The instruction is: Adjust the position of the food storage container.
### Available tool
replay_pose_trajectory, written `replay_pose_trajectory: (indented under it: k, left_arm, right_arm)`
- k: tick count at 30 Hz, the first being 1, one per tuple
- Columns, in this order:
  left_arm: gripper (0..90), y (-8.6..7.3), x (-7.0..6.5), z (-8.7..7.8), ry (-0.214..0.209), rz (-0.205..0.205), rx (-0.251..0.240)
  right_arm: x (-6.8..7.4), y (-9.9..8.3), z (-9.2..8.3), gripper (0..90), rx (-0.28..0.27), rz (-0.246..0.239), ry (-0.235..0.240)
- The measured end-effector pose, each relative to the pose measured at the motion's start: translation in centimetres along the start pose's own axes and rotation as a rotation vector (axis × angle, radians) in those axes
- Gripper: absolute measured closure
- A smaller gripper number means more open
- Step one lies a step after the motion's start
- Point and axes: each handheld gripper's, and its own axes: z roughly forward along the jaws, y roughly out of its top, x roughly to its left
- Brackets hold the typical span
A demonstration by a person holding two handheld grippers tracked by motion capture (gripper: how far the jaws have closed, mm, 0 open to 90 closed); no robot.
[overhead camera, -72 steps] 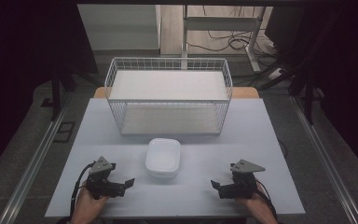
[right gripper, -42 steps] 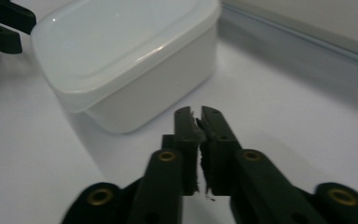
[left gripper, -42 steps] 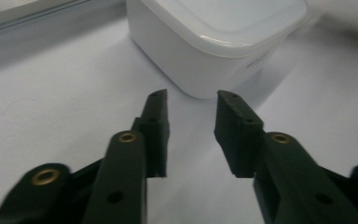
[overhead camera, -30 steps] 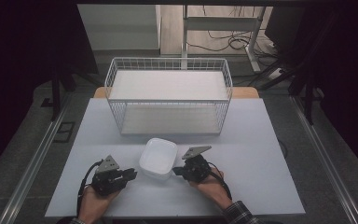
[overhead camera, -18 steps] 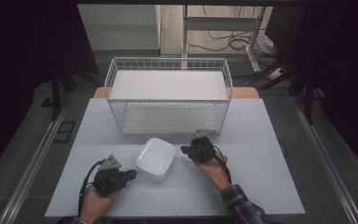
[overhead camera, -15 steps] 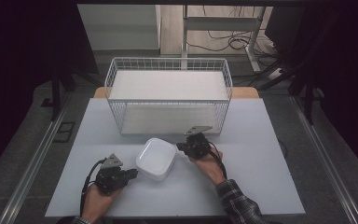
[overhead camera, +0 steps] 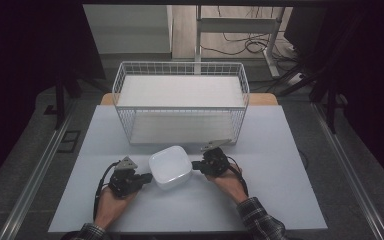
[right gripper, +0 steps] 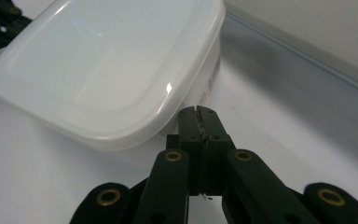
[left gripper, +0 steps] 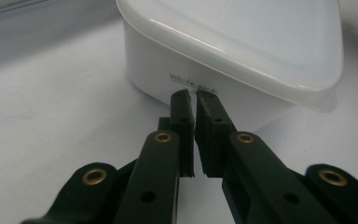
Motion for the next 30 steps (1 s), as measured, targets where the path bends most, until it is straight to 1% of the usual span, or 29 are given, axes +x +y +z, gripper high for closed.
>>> replay_pose_trajectory:
  k: [1, 2, 3, 4, 5, 6, 7, 8, 9, 10, 12, 16, 17, 18, 19, 20, 21, 22, 23, 24, 25, 26, 27, 28, 29, 30]
  left_arm:
    - [86.5, 0.0, 0.0, 0.0, 0.0, 0.0, 0.0]
    - [86.8, 0.4, 0.0, 0.4, -0.007, 0.01, 0.003]
    - [87.0, 0.4, 0.0, 0.4, -0.007, 0.01, 0.003]
    - [87.4, 0.8, -0.1, 0.9, -0.02, 0.017, 0.004]
    - [87.7, 0.8, -0.1, 0.9, -0.02, 0.017, 0.004]
    - [88.1, 1.3, -0.3, 1.5, -0.034, 0.024, 0.009]
    - [88.3, 1.3, -0.3, 1.5, -0.034, 0.024, 0.009]
    - [88.3, 1.8, -0.6, 2.1, -0.057, 0.036, 0.019]
    - [88.4, 1.8, -0.6, 2.1, -0.057, 0.036, 0.019]
    - [88.5, 2.1, -1.0, 2.6, -0.075, 0.043, 0.025]
    - [88.6, 2.4, -1.3, 2.9, -0.083, 0.057, 0.031]
    - [86.8, 2.7, -1.2, 3.2, -0.073, 0.045, 0.037]
    - [85.9, 2.7, -1.1, 2.9, -0.061, 0.045, 0.031]
    - [84.6, 2.7, -1.1, 2.7, -0.049, 0.052, 0.028]
    - [83.0, 2.7, -1.1, 2.7, -0.049, 0.052, 0.028]
    - [83.0, 2.7, -1.0, 2.1, -0.031, 0.063, 0.023]
    - [80.0, 2.6, -0.9, 1.5, -0.027, 0.059, 0.006]
    - [75.9, 2.5, -0.8, 1.1, -0.03, 0.053, -0.004]
    - [68.0, 2.3, -0.6, 0.4, -0.039, 0.051, -0.019]
    - [63.5, 2.0, -0.6, -0.3, -0.033, 0.059, -0.034]
    - [58.9, 1.8, -0.6, -0.7, -0.032, 0.064, -0.039]
    - [54.6, 1.8, -0.6, -0.7, -0.032, 0.064, -0.039]
    - [54.6, 1.6, -0.7, -1.0, -0.032, 0.07, -0.045]
    - [49.7, 1.3, -0.9, -1.3, -0.029, 0.078, -0.05]
    - [39.6, 1.0, -1.1, -1.6, -0.024, 0.091, -0.053]
    - [39.6, 0.9, -1.2, -1.8, -0.022, 0.096, -0.055]
  right_arm:
    - [0.0, 0.0, 0.0, 89.7, 0.0, 0.0, 0.0]
    - [0.1, -0.4, -0.6, 89.8, 0.006, 0.003, -0.016]
    - [0.1, -0.4, -0.6, 89.8, 0.006, 0.003, -0.016]
    - [0.1, -0.7, -1.2, 89.8, 0.009, 0.009, -0.028]
    - [0.1, -0.7, -1.2, 89.8, 0.009, 0.009, -0.028]
    - [0.2, -1.3, -1.9, 89.8, 0.008, 0.013, -0.043]
    - [0.2, -1.3, -1.9, 89.8, 0.008, 0.013, -0.043]
    - [0.3, -1.8, -2.8, 89.7, 0.016, 0.025, -0.057]
    - [0.4, -2.1, -3.2, 89.8, 0.017, 0.03, -0.063]
    - [0.5, -2.4, -3.6, 89.8, 0.022, 0.035, -0.069]
    - [0.7, -3.0, -4.3, 89.8, 0.025, 0.04, -0.078]
    - [0.7, -3.4, -4.7, 89.6, 0.018, 0.04, -0.092]
    - [0.8, -3.4, -4.7, 89.6, 0.015, 0.036, -0.098]
    - [0.9, -3.3, -5.0, 89.6, 0.01, 0.027, -0.118]
    - [0.9, -3.3, -5.0, 89.6, 0.01, 0.027, -0.118]
    - [1.0, -3.2, -5.2, 89.5, 0.005, 0.017, -0.137]
    - [1.1, -3.2, -5.7, 89.2, -0.007, 0.0, -0.167]
    - [1.1, -3.3, -6.3, 87.9, -0.028, 0.006, -0.168]
    - [1.2, -3.4, -7.2, 86.5, -0.06, 0.012, -0.157]
    - [1.3, -3.5, -7.5, 82.2, -0.067, 0.005, -0.159]
    - [1.4, -3.7, -7.8, 79.8, -0.074, -0.003, -0.164]
    - [1.6, -3.9, -8.0, 77.4, -0.081, -0.008, -0.168]
    - [1.6, -3.9, -8.0, 77.4, -0.081, -0.008, -0.168]
    - [1.7, -4.1, -8.2, 74.3, -0.084, -0.015, -0.169]
    - [2.0, -4.6, -8.7, 64.8, -0.093, -0.023, -0.176]
    - [2.0, -4.6, -8.7, 64.8, -0.093, -0.023, -0.176]
